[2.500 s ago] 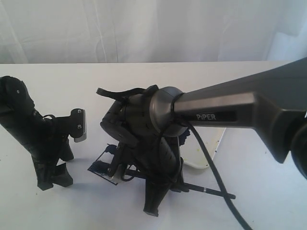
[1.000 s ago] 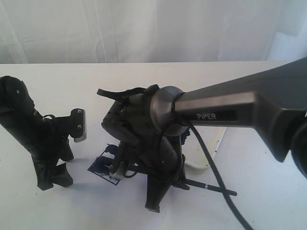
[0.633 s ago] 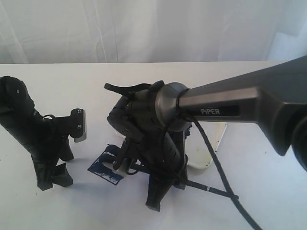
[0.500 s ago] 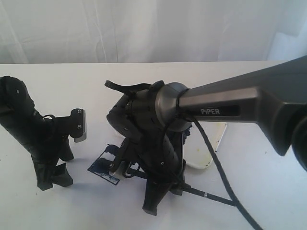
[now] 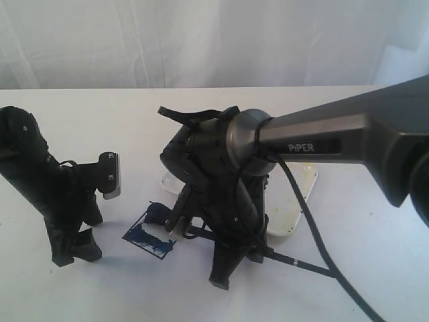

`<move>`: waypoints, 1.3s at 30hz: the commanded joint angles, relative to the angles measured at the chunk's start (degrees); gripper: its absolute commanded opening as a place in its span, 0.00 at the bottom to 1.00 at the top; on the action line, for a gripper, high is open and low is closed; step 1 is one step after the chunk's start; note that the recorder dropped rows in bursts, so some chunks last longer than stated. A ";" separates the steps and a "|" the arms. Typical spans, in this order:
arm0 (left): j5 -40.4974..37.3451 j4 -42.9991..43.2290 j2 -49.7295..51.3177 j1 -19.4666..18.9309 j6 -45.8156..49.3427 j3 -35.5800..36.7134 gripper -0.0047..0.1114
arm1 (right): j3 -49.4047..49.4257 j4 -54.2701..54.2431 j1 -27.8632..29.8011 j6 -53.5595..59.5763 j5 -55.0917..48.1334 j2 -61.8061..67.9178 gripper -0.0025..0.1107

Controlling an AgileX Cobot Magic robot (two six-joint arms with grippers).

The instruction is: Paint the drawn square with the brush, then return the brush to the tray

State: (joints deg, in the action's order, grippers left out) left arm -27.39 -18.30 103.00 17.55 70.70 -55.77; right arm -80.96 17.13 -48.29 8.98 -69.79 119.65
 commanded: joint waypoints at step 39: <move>-0.77 2.55 0.67 0.33 -0.24 0.53 0.65 | -1.21 -2.46 0.09 6.08 -0.17 1.05 0.02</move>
State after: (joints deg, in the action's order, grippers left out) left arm -27.43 -17.73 103.00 17.55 70.56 -55.86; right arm -81.75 17.30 -48.28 12.04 -69.70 120.66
